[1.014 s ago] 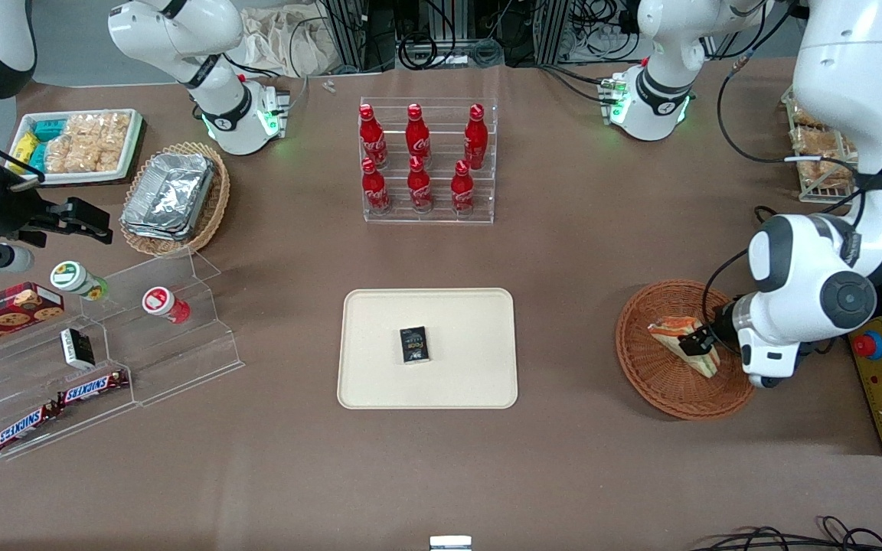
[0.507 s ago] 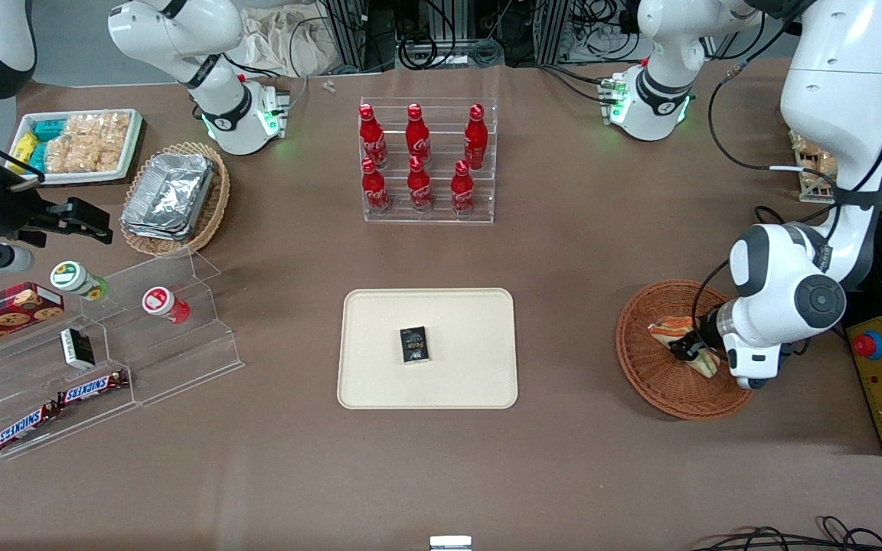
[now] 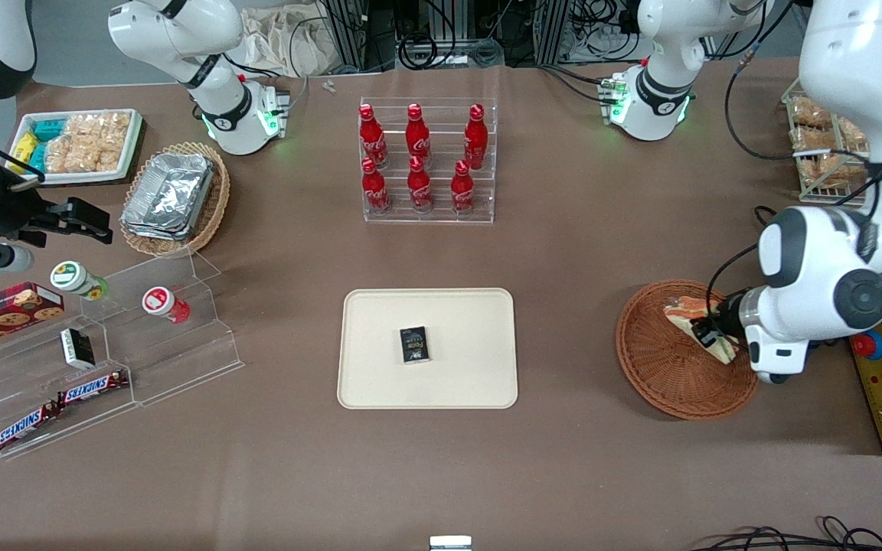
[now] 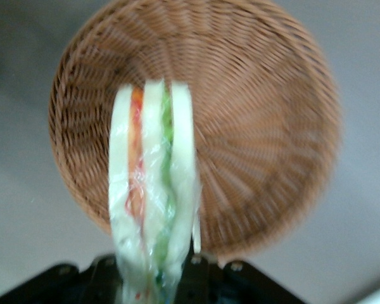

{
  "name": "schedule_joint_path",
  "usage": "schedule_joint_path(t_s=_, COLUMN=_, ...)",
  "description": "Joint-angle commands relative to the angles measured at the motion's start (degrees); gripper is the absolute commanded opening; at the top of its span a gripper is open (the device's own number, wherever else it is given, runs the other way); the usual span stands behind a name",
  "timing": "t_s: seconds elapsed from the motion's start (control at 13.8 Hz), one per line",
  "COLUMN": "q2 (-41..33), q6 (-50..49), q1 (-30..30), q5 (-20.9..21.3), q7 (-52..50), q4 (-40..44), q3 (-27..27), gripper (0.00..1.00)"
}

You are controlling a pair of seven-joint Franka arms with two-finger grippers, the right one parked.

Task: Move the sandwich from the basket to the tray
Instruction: 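Lift the sandwich and carry it with the left gripper to the cream tray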

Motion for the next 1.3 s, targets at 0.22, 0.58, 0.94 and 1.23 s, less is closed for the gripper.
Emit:
schedule_joint_path(t_s=0.22, q2=3.28, q6=-1.64, q1=-3.08, q5=-0.50, q7=0.49, q4=4.25, q3=-14.68, gripper=0.00)
schedule_joint_path(t_s=0.58, q2=10.14, q6=18.72, q1=-13.35, q5=0.37, q7=0.58, q4=3.47, q3=-15.31, gripper=0.00)
schedule_joint_path(t_s=0.94, q2=19.19, q6=27.36, q1=-16.01, q5=13.89, q7=1.02, q4=3.47, q3=-15.23, gripper=0.00)
schedule_joint_path(t_s=1.23, q2=19.56, q6=27.64, q1=-17.06, q5=16.11, q7=-1.95, q4=3.56, q3=-15.23, gripper=0.99)
